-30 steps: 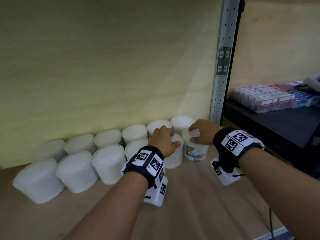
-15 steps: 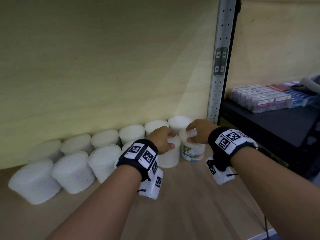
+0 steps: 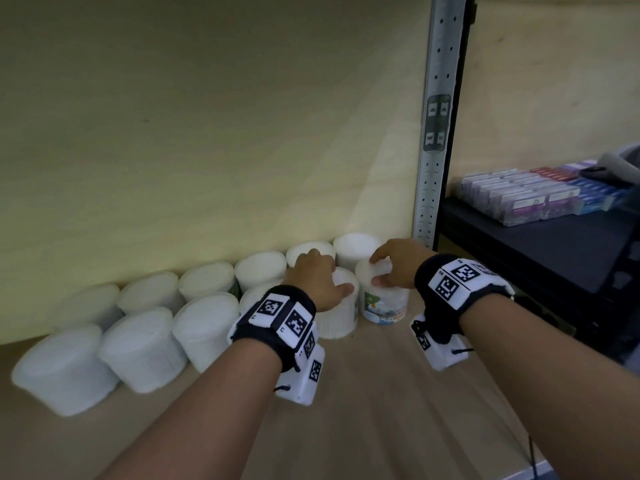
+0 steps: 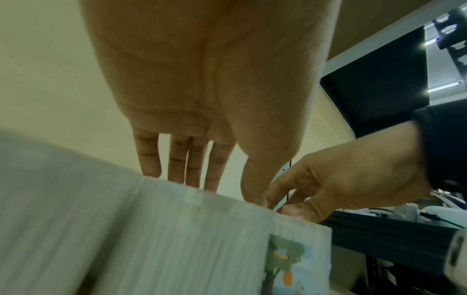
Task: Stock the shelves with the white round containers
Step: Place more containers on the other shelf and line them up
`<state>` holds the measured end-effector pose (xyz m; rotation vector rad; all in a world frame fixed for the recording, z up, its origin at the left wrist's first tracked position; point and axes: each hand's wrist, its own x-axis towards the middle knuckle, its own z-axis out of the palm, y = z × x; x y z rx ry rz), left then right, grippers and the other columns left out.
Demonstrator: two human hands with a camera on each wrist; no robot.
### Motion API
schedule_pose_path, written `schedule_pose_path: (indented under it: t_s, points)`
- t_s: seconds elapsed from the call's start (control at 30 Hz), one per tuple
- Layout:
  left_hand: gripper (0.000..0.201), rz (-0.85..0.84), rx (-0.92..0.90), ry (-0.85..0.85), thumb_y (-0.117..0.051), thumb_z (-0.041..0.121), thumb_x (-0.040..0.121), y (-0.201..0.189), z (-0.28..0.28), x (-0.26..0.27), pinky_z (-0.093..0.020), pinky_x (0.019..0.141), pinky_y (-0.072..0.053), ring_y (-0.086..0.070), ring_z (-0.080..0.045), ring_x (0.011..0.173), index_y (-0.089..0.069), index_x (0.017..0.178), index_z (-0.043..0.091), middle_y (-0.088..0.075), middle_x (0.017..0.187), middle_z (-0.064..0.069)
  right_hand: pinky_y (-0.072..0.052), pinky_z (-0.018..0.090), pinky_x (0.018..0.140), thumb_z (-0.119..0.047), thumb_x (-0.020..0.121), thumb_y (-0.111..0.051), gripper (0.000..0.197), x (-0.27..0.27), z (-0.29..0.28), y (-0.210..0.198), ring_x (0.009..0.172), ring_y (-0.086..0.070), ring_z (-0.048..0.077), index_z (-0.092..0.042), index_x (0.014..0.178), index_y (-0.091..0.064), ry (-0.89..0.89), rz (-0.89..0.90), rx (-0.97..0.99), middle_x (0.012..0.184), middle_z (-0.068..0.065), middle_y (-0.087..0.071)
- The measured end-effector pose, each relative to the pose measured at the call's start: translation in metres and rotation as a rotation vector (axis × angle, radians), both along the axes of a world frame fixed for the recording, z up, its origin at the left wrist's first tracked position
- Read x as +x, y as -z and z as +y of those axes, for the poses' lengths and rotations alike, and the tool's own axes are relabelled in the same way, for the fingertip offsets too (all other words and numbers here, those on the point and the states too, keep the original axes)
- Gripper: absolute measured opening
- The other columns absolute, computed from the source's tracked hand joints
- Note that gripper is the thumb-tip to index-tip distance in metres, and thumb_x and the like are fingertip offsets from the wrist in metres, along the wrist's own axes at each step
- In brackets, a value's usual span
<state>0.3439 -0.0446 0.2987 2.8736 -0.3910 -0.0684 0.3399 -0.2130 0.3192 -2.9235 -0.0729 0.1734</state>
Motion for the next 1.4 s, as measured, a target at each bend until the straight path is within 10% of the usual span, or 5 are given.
schedule_pose_path:
  t_s: [0.57,0.9,1.4]
  points:
    - [0.056,0.157,-0.008,0.143,-0.053,0.013,0.091,-0.012,0.005,0.000,-0.033,0.111,-0.035,-0.039,-0.022,0.136,-0.035,0.144,0.020,-0.037,0.149,-0.003,-0.037,0.030,0.105,-0.038,0.087,-0.064,0.052,0.001,0.000,0.002,0.130,-0.045,0.023,-0.018,0.134,-0.053,0.004,-0.002,0.011,0.142,0.004,-0.046]
    - [0.058,-0.010,0.043,-0.046,-0.053,0.049,0.089,0.003,-0.010,-0.002,-0.043,0.105,-0.038,-0.039,-0.029,0.128,-0.048,0.131,0.009,-0.041,0.136,-0.012,-0.036,0.031,0.106,-0.038,0.087,-0.064,0.051,0.000,-0.002,0.004,0.130,-0.045,0.022,-0.019,0.133,-0.054,-0.004,-0.013,0.025,0.142,0.004,-0.045]
    - [0.054,0.157,-0.032,0.128,-0.056,0.016,0.092,-0.014,0.003,-0.001,-0.027,0.108,-0.032,-0.038,-0.019,0.136,-0.037,0.143,0.018,-0.037,0.149,-0.002,-0.039,0.031,0.104,-0.038,0.087,-0.064,0.050,0.001,-0.002,0.004,0.127,-0.048,0.023,-0.018,0.132,-0.055,-0.010,-0.024,0.017,0.140,0.005,-0.048]
